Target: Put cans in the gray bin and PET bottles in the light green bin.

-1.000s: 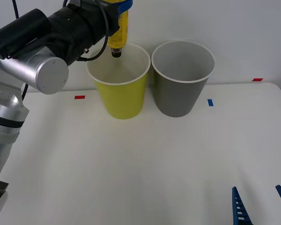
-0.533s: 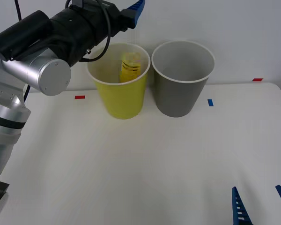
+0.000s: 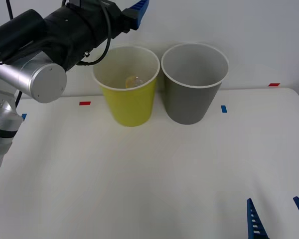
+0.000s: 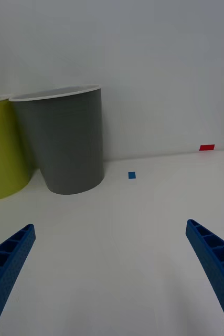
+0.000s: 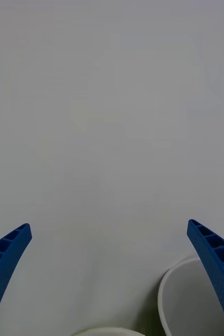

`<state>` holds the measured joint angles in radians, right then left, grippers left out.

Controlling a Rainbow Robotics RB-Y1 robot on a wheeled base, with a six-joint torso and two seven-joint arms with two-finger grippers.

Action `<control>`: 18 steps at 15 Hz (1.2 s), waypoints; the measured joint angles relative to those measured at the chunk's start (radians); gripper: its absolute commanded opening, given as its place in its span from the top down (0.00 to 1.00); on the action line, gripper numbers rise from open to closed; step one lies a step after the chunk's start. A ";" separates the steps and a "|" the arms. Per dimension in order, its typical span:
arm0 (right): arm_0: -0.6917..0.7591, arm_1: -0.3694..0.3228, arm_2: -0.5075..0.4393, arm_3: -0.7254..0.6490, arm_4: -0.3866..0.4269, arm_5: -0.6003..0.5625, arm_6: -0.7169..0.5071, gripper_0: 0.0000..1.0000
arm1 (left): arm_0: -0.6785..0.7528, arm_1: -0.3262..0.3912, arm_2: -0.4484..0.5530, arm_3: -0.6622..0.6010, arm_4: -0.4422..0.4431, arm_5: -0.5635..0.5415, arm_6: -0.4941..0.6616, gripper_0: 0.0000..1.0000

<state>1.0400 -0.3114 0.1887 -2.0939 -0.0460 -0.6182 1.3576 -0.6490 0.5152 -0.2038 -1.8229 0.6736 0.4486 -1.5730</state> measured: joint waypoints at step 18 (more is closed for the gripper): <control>0.000 0.000 0.000 0.000 0.000 0.000 0.000 0.00 | 0.632 0.049 0.287 -0.476 0.010 -0.019 0.001 0.00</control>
<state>1.0400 -0.3114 0.1886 -2.0939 -0.0460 -0.6182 1.3576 -0.0170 0.5640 0.0837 -2.2990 0.6837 0.4298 -1.5722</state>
